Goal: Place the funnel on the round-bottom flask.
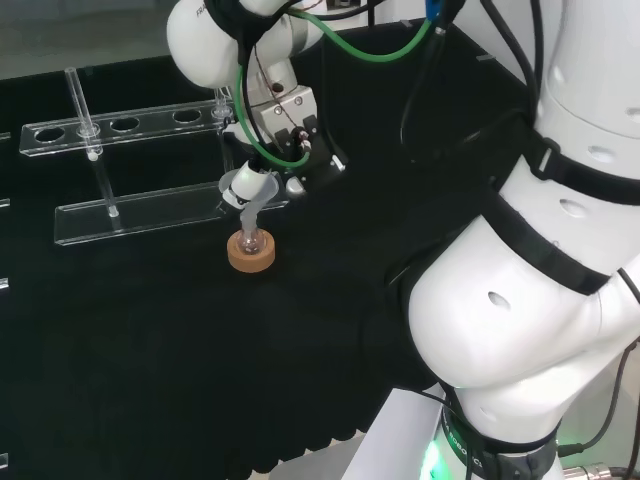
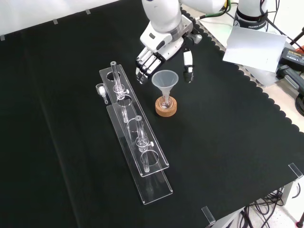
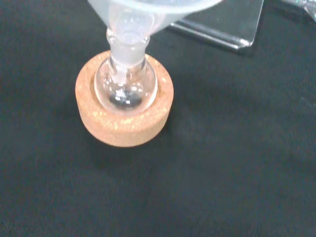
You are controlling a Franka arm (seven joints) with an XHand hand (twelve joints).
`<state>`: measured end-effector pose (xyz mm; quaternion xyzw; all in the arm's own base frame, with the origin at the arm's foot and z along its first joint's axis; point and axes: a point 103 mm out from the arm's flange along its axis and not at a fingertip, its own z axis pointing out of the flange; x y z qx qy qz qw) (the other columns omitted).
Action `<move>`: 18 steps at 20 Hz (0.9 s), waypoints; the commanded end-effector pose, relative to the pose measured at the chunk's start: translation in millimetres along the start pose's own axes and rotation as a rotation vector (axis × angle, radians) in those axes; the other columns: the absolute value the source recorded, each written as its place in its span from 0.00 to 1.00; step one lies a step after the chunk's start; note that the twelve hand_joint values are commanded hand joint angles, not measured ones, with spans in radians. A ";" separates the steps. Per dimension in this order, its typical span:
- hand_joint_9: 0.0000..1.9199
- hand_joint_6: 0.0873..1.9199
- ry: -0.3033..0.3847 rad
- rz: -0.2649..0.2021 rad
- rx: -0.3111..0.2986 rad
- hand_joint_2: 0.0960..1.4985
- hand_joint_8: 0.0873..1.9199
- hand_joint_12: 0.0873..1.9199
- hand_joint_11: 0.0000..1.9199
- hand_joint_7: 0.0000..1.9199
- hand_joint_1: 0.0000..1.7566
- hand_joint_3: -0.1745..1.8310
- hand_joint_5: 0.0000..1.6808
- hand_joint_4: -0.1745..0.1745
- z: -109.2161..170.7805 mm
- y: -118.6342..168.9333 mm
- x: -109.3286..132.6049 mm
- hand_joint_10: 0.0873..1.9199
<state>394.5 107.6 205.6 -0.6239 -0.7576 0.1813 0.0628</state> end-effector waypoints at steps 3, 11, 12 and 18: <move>0.09 0.00 0.037 -0.036 -0.164 0.43 0.23 0.76 0.09 0.00 0.29 0.18 0.12 0.33 -38.4 -16.8 -18.0 0.38; 0.15 0.00 0.071 0.013 -0.172 0.45 0.31 0.73 0.13 0.01 0.33 0.19 0.17 0.33 -60.4 -26.0 -55.6 0.36; 0.15 0.00 0.069 0.020 -0.174 0.46 0.31 0.73 0.13 0.01 0.33 0.19 0.17 0.33 -62.8 -26.8 -60.1 0.35; 0.17 0.00 0.074 0.051 -0.163 0.46 0.33 0.73 0.14 0.04 0.34 0.19 0.18 0.32 -70.3 -26.0 -80.6 0.35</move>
